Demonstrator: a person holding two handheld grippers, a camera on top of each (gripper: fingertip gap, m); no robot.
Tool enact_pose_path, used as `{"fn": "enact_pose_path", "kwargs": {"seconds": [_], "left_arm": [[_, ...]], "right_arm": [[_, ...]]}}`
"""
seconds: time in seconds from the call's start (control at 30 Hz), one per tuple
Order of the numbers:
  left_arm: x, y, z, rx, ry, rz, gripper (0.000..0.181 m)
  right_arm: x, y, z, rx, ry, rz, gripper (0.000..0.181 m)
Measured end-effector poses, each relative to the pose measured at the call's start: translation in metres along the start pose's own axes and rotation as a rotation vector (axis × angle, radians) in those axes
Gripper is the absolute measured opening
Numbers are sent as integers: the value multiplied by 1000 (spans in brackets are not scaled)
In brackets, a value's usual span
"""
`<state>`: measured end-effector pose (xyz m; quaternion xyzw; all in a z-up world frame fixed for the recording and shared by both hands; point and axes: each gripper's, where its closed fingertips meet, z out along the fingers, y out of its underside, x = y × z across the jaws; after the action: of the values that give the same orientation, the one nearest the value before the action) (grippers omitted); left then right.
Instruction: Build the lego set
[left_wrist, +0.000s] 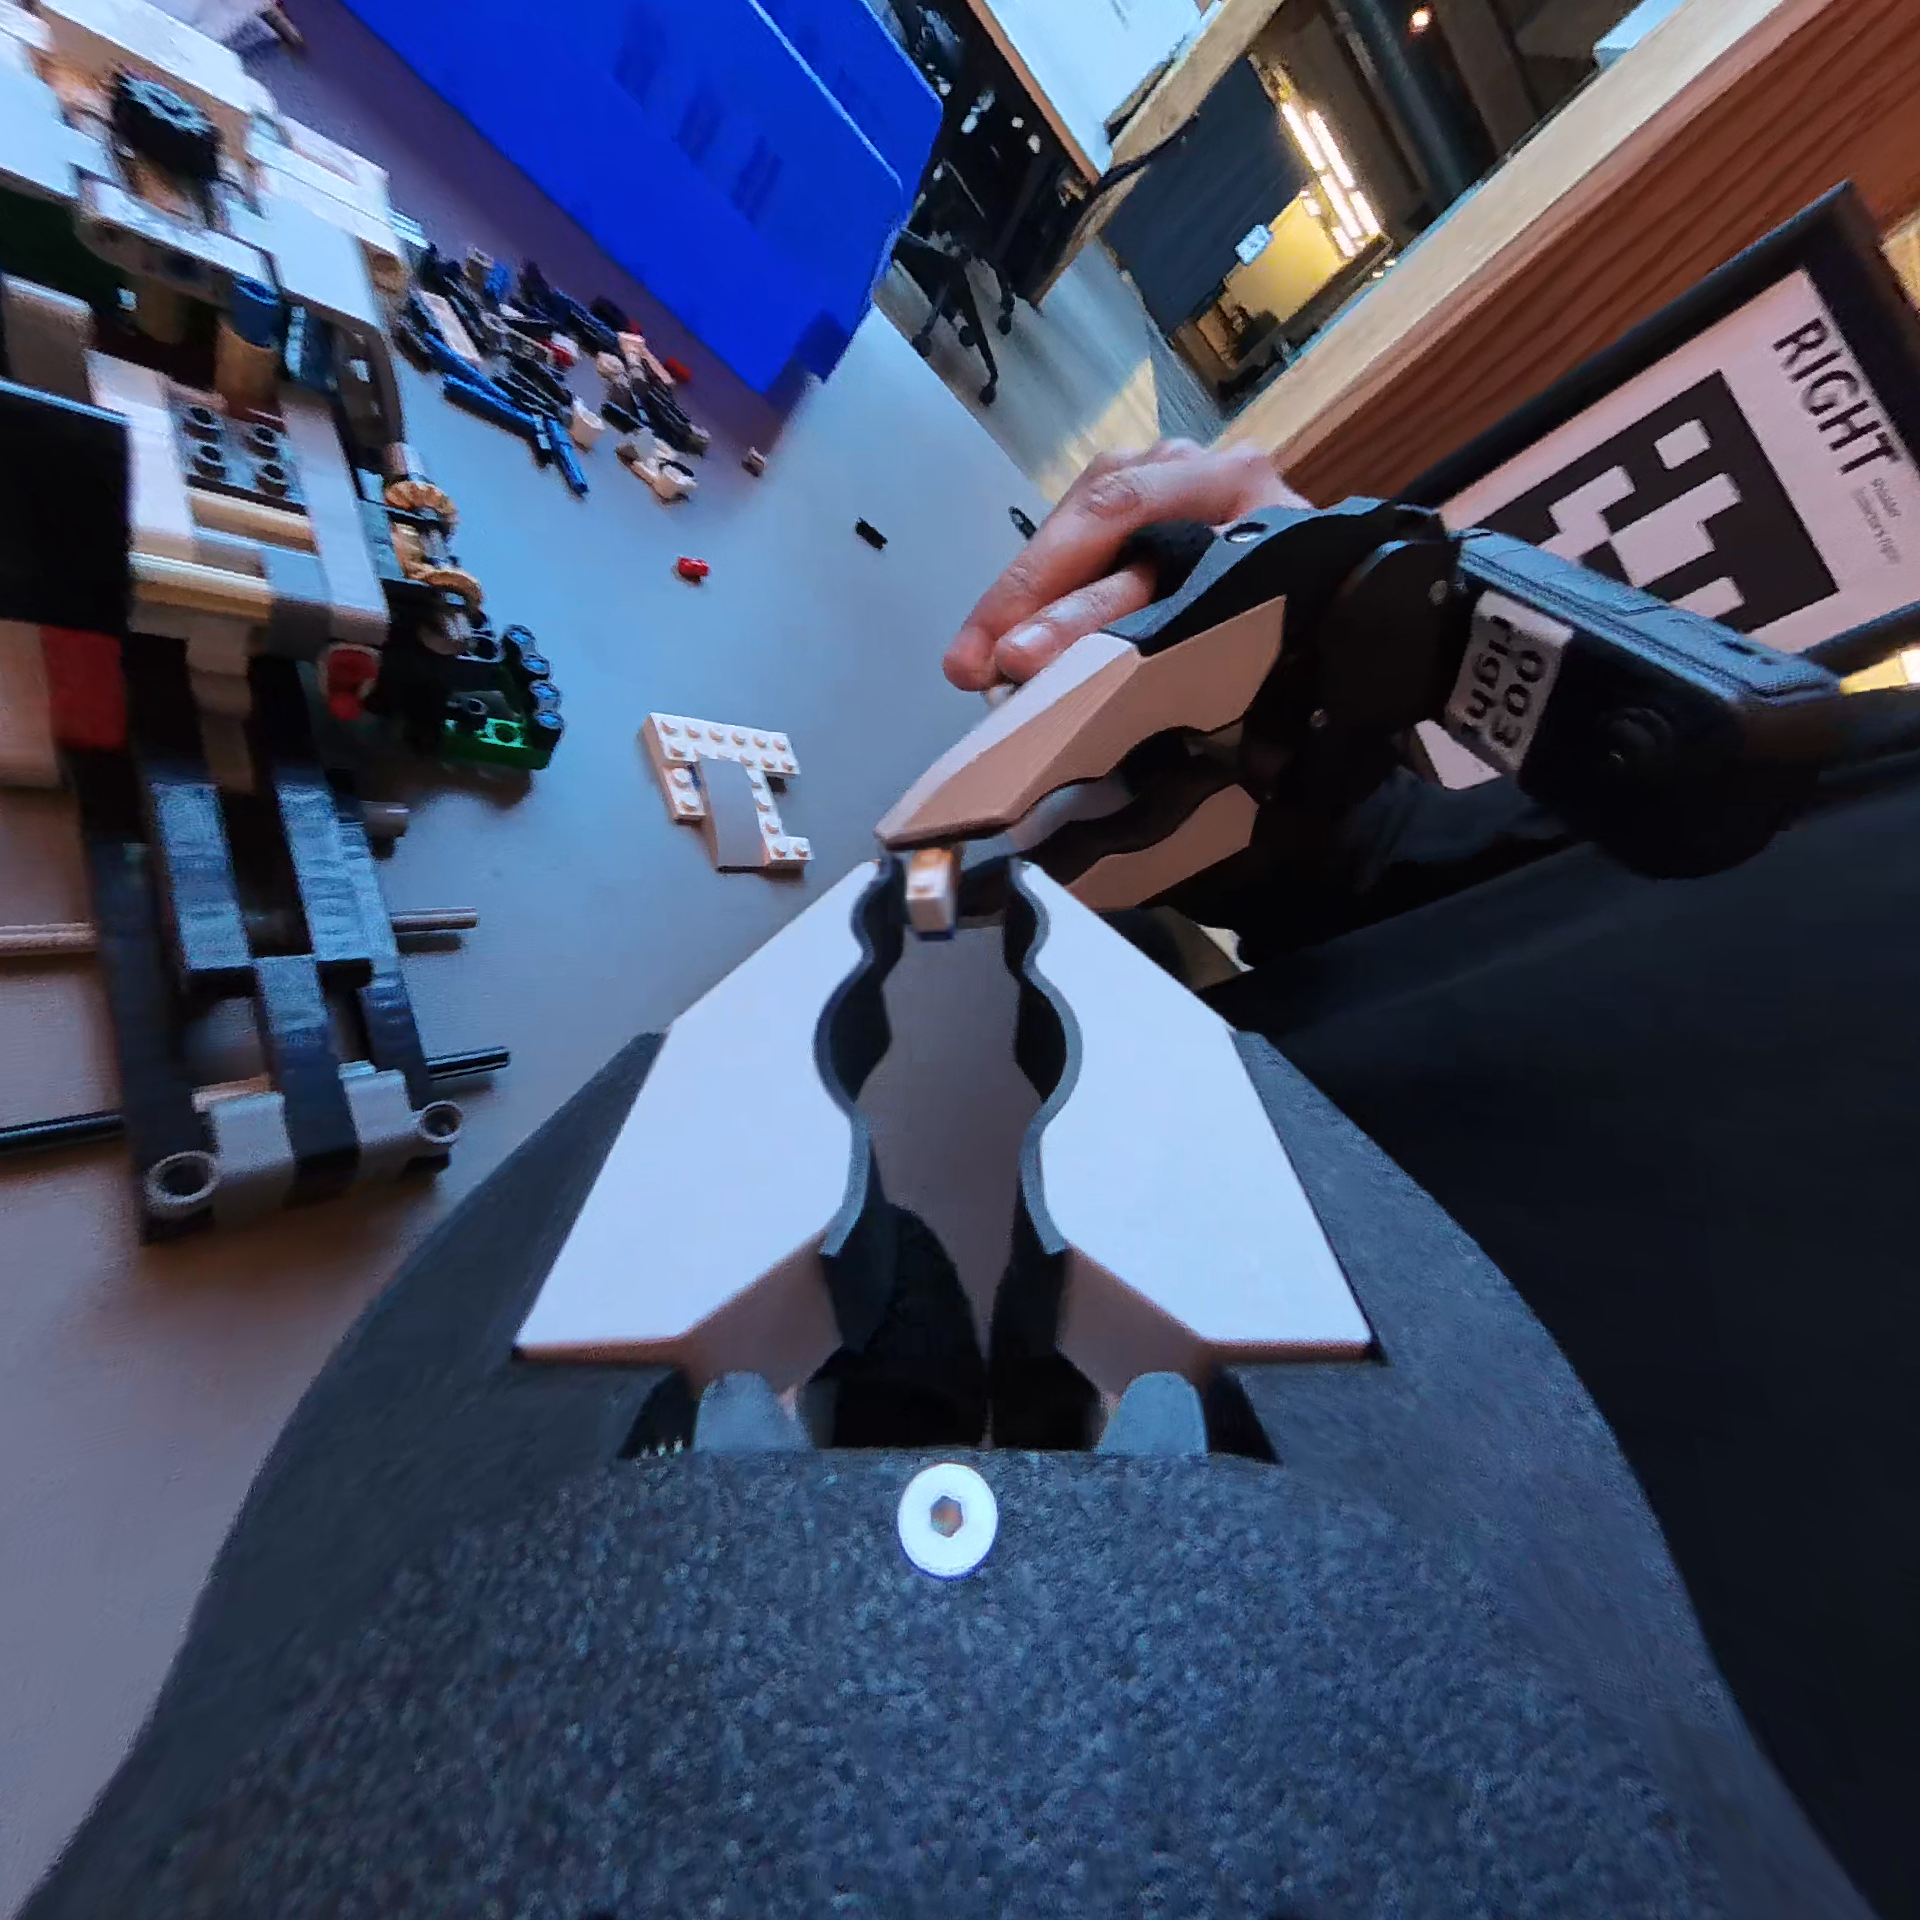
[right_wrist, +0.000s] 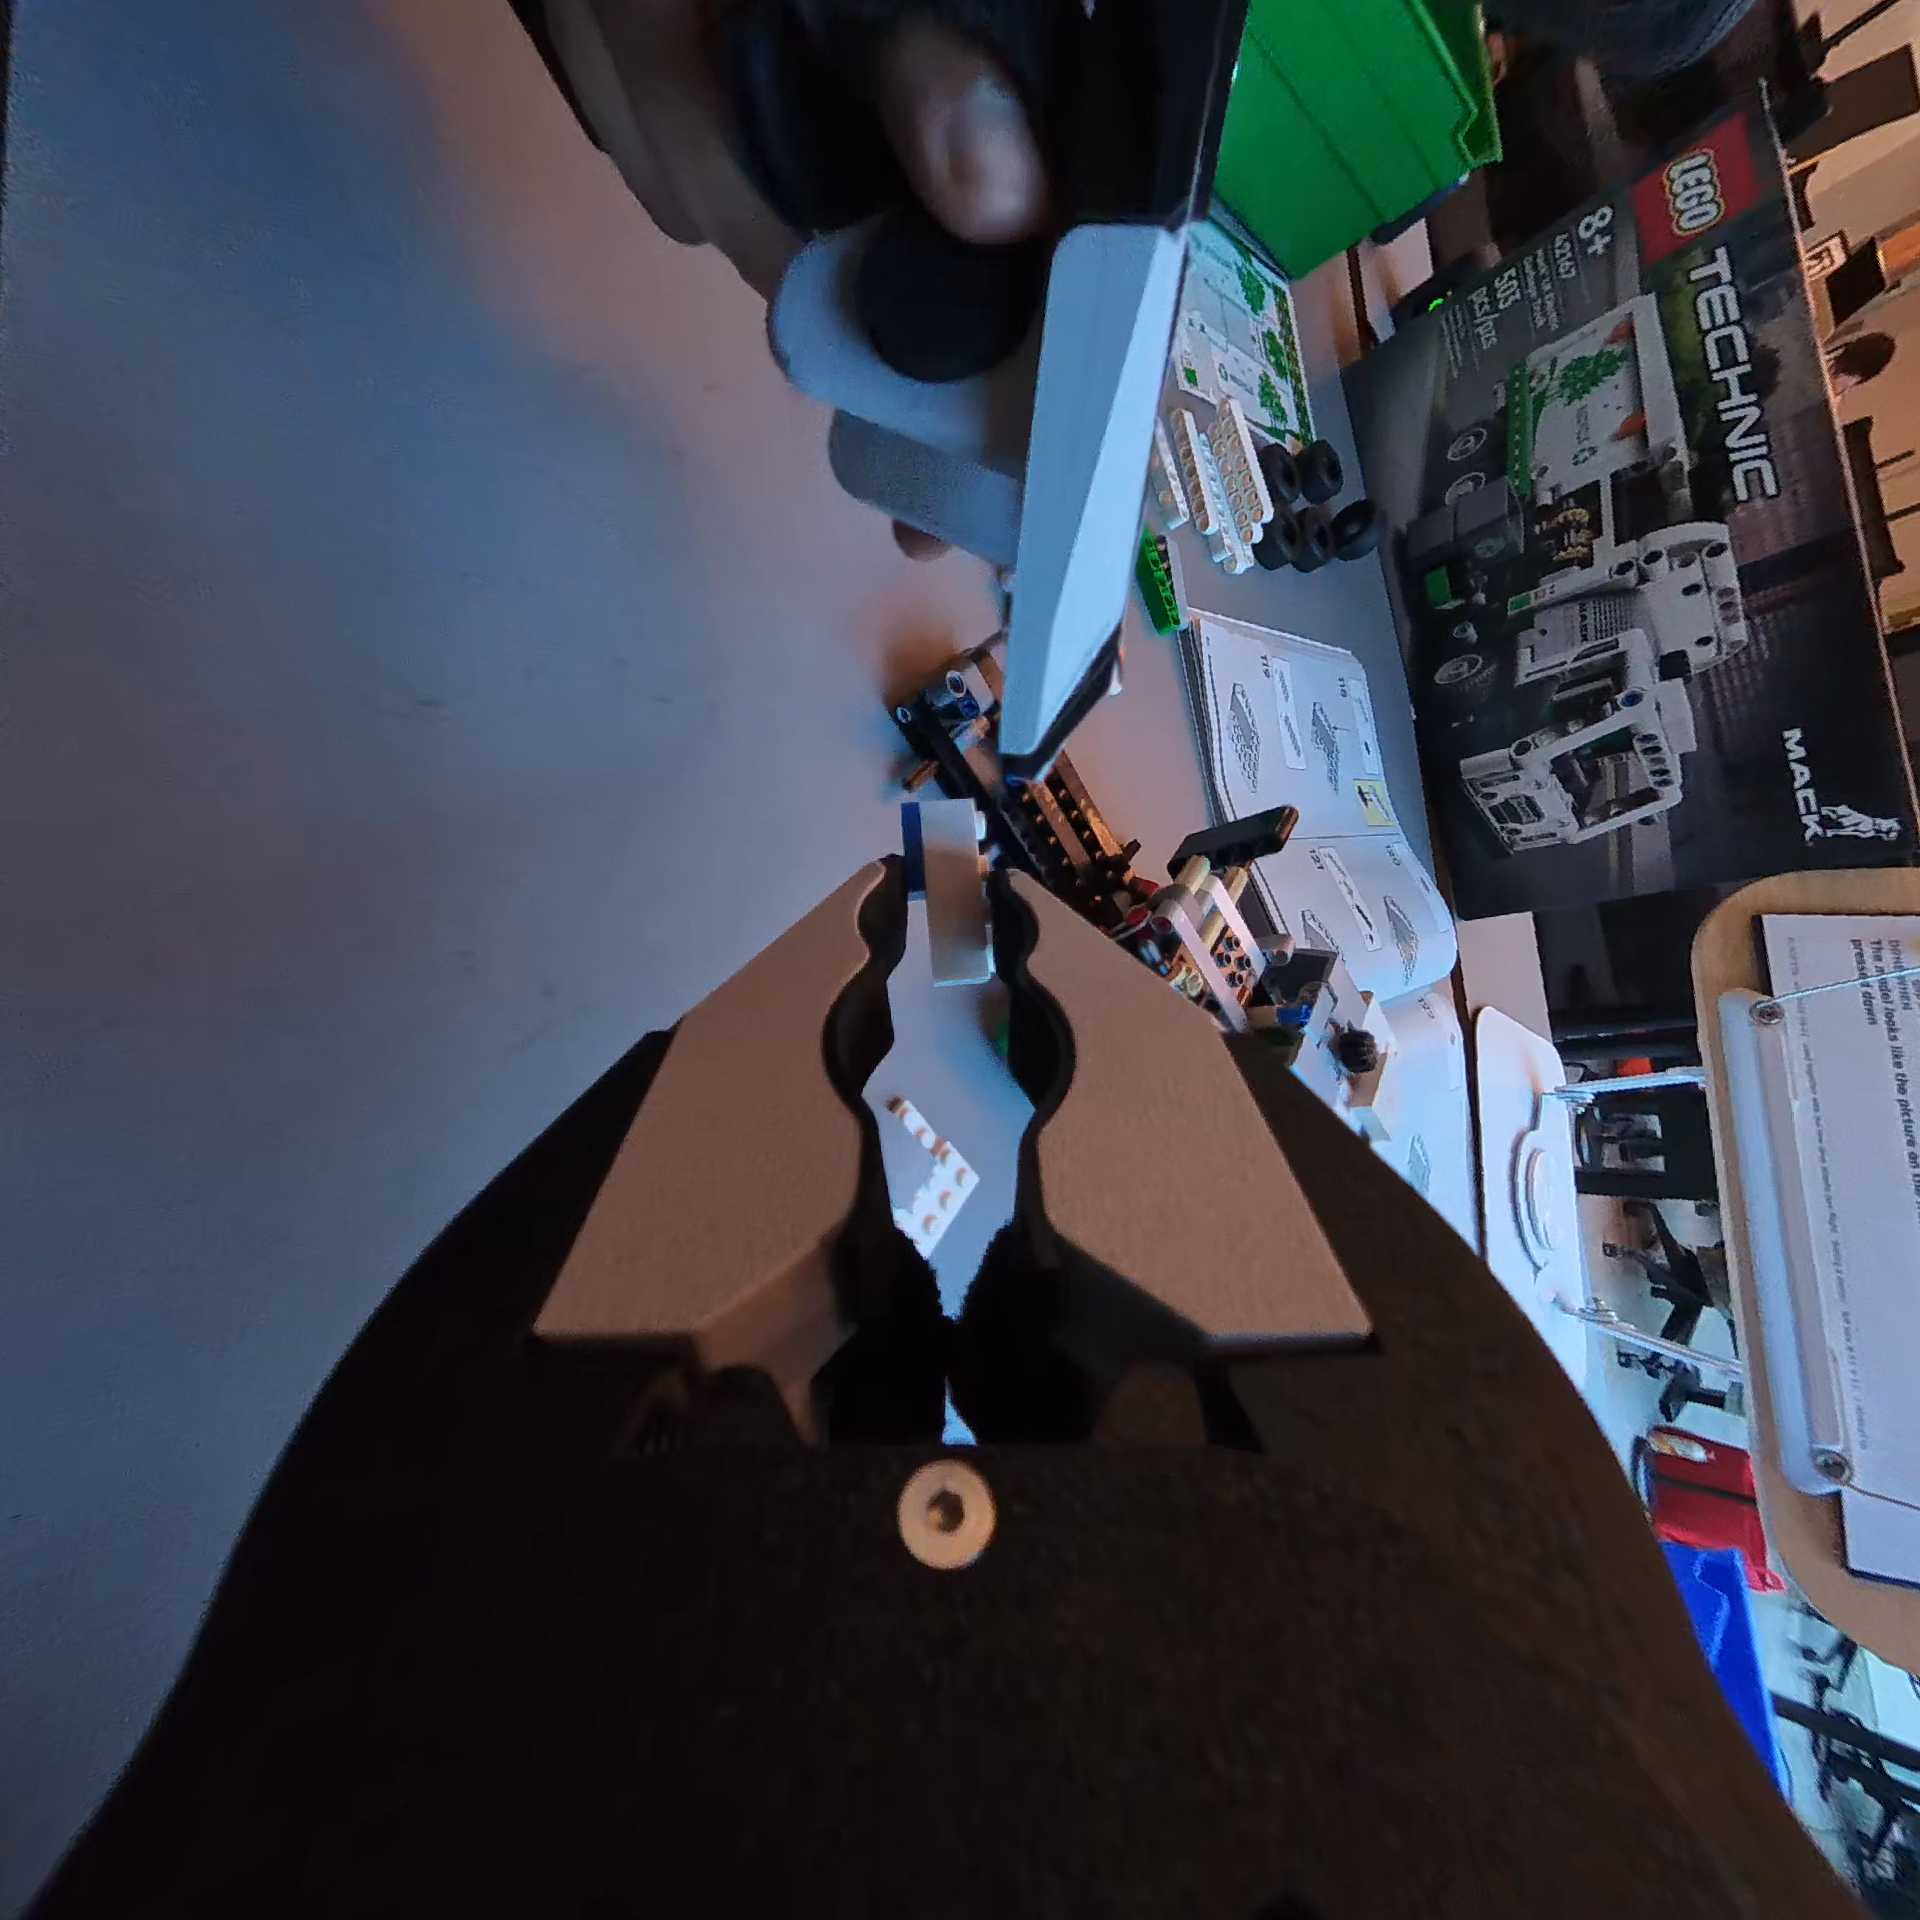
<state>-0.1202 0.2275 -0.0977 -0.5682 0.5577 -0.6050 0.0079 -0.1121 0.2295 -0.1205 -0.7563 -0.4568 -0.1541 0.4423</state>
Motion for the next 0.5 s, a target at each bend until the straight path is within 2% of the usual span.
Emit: {"fn": "enact_pose_path", "kwargs": {"seconds": [0.1,0.2,0.33,0.5], "left_arm": [[-2,8,5,-34,-7,10,23],[2,13,9,-48,44,-13,7],[-4,10,9,-19,42,-55,7],[-8,15,11,-65,-8,-33,7]], "right_arm": [[-2,-9,-3,62,-13,37,15],[1,-11,-3,76,6,34,15],[4,-7,2,56,16,102,15],[0,-12,6,30,22,21,15]]}}
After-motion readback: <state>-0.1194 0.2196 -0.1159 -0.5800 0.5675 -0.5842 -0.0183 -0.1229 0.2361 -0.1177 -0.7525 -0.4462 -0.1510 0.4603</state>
